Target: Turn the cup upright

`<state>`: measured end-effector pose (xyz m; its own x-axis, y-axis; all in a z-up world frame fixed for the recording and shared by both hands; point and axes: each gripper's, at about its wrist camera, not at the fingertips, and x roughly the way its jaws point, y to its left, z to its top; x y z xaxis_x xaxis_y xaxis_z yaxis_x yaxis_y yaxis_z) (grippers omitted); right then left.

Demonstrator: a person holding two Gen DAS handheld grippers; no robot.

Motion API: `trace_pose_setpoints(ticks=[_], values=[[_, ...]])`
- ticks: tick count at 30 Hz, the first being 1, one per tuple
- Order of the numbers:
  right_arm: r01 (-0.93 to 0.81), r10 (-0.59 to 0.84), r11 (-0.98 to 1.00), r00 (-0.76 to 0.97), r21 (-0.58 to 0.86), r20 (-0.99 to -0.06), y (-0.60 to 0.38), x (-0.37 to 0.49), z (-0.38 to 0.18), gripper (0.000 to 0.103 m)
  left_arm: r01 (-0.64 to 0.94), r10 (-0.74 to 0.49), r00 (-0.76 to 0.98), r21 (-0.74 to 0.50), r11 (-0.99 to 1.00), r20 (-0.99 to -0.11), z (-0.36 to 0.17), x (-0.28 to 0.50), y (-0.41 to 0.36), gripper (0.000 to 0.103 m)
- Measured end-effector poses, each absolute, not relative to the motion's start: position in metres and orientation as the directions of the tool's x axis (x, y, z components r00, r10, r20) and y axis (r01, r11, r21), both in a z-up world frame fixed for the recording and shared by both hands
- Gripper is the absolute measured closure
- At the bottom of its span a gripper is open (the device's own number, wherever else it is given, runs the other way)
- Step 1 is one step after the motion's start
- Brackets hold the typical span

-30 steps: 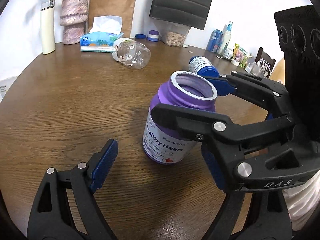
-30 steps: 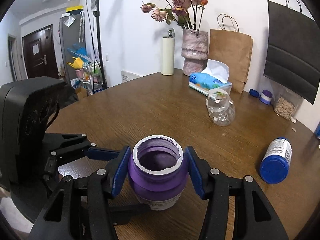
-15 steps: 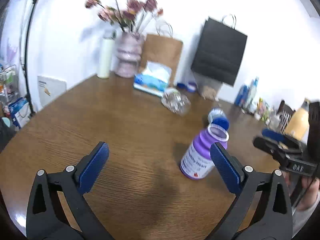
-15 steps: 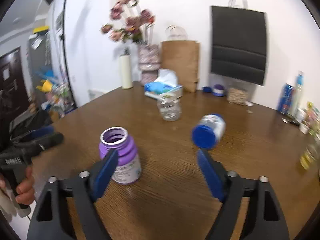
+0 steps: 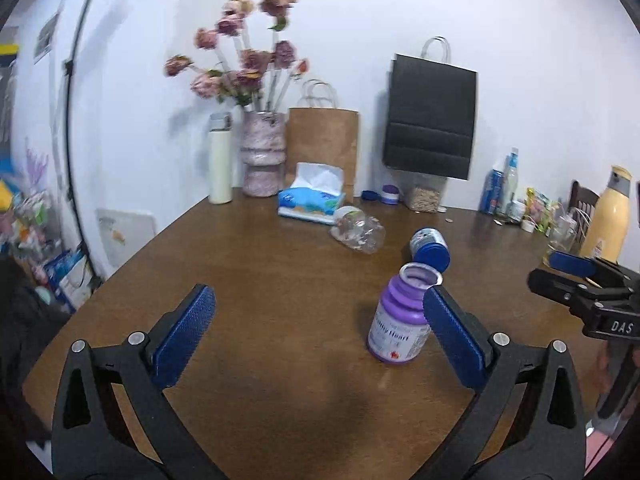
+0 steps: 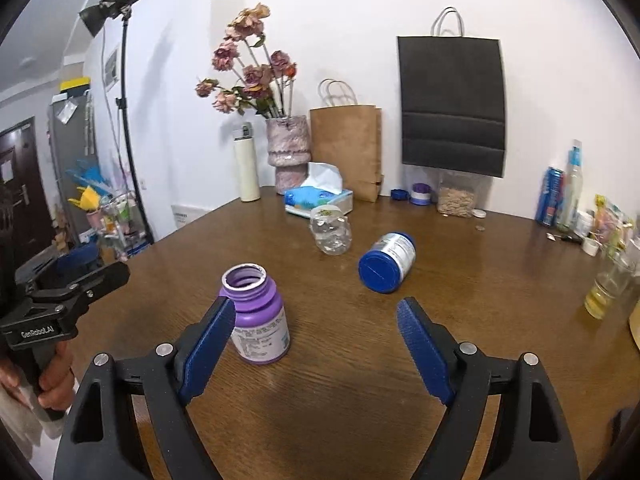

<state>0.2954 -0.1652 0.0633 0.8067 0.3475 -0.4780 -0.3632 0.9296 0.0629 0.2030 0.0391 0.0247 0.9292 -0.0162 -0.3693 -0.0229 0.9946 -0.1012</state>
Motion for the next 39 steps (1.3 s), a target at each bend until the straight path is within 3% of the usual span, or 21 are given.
trace_pose_setpoints(ticks=[5, 11, 14, 20, 39], values=[[-0.333, 0.305, 0.943, 0.857, 0.007, -0.415, -0.163, 0.22, 0.044, 0.016, -0.072, 0.054, 0.943, -0.042, 0.997, -0.327, 0.006, 0.135, 0.03, 0.0], [-0.294, 0.271, 0.956, 0.892, -0.009, -0.362, -0.172, 0.118, 0.031, 0.016, -0.099, 0.064, 0.952, -0.101, 0.99, -0.301, -0.017, 0.04, 0.023, 0.0], [-0.288, 0.268, 0.958, 0.91, -0.018, -0.317, -0.17, 0.073, 0.025, 0.016, -0.063, 0.046, 0.966, -0.058, 0.996, -0.254, -0.02, 0.011, 0.011, 0.0], [-0.335, 0.307, 0.942, 0.891, -0.028, -0.333, -0.159, 0.07, 0.025, 0.016, 0.025, -0.027, 0.976, -0.008, 1.0, -0.218, -0.011, 0.012, -0.003, 0.0], [-0.318, 0.292, 0.948, 0.891, -0.018, -0.348, -0.161, 0.068, 0.019, 0.016, 0.013, -0.013, 0.979, -0.004, 1.0, -0.201, -0.012, 0.005, -0.001, 0.0]])
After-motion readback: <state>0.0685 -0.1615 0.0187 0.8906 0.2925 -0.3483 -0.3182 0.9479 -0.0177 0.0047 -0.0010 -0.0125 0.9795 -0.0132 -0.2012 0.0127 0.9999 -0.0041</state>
